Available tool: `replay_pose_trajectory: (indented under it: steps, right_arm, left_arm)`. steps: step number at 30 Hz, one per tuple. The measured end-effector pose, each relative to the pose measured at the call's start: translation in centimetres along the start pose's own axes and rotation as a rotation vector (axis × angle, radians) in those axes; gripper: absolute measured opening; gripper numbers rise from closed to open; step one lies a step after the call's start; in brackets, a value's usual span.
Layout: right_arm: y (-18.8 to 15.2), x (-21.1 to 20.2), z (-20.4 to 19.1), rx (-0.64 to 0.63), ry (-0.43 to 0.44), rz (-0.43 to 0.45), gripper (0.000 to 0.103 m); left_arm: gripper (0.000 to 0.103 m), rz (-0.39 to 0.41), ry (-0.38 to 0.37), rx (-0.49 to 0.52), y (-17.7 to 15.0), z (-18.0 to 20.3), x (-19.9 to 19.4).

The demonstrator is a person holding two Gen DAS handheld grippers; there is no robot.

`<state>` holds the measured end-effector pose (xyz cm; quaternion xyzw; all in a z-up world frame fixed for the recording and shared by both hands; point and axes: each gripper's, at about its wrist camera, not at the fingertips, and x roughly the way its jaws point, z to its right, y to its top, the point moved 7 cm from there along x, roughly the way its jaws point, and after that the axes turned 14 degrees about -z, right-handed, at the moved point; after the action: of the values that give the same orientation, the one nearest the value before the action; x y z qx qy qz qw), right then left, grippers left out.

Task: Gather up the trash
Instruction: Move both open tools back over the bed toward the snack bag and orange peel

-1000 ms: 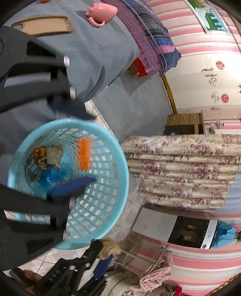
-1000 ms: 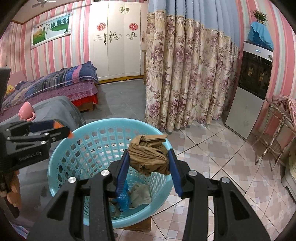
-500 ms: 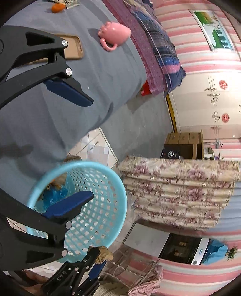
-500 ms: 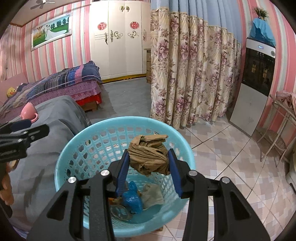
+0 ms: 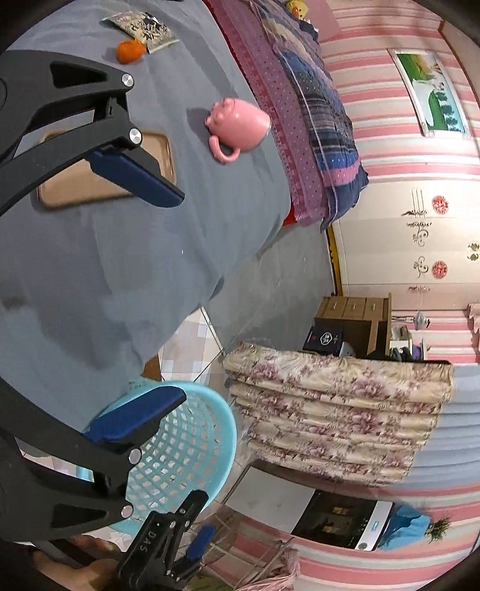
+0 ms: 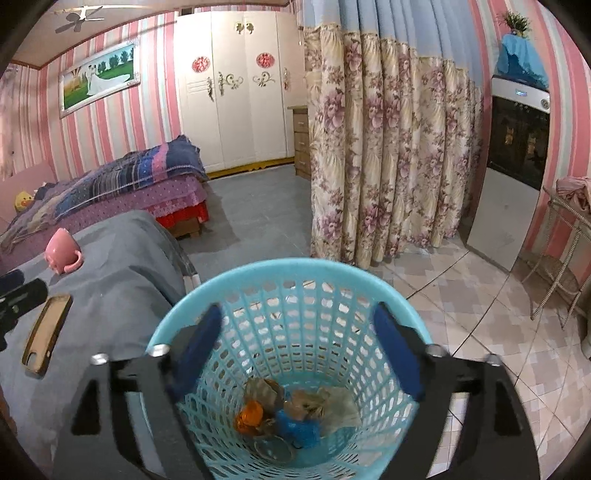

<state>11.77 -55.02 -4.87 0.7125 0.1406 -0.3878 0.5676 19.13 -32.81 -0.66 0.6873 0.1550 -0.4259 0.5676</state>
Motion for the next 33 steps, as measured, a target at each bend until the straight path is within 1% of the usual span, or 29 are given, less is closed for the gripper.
replay_pose_trajectory:
  steps: [1, 3, 10, 13, 15, 19, 24, 27, 33]
  right_arm:
    - [0.1, -0.2, -0.2, 0.002, -0.013, 0.009, 0.096]
    - [-0.1, -0.4, -0.7, 0.002, -0.019, 0.01, 0.098]
    - [-0.3, -0.5, -2.3, -0.005, -0.037, -0.004, 0.098]
    - [-0.1, -0.7, -3.7, -0.01, -0.023, -0.003, 0.098]
    - [0.2, -0.8, -4.8, -0.022, -0.017, 0.003, 0.098]
    - [0.6, -1.1, -8.3, -0.062, 0.009, 0.015, 0.098]
    - [0.8, -1.0, -12.6, -0.106, 0.022, 0.014, 0.098]
    - [0.9, -0.8, -16.3, -0.13, 0.059, 0.003, 0.098]
    - [0.5, -0.4, -23.3, -0.2, 0.105, -0.026, 0.098]
  left_arm:
    - [0.095, 0.003, 0.0, -0.005, -0.1, -0.4, -0.2]
    - [0.095, 0.008, 0.0, -0.015, -0.2, -1.3, -0.7]
    - [0.096, 0.016, 0.012, -0.032, -0.8, -4.2, -1.9]
    - [0.097, 0.026, 0.027, -0.042, -1.1, -6.1, -2.7]
    - [0.097, 0.032, 0.032, -0.066, -1.4, -8.0, -3.3]
    - [0.097, 0.019, 0.067, -0.104, -2.3, -12.2, -3.9]
    - [0.097, -0.009, 0.145, -0.132, -4.0, -18.3, -4.4]
    - [0.097, -0.034, 0.181, -0.177, -5.1, -22.4, -4.6]
    - [0.097, -0.07, 0.246, -0.244, -7.2, -29.6, -4.9]
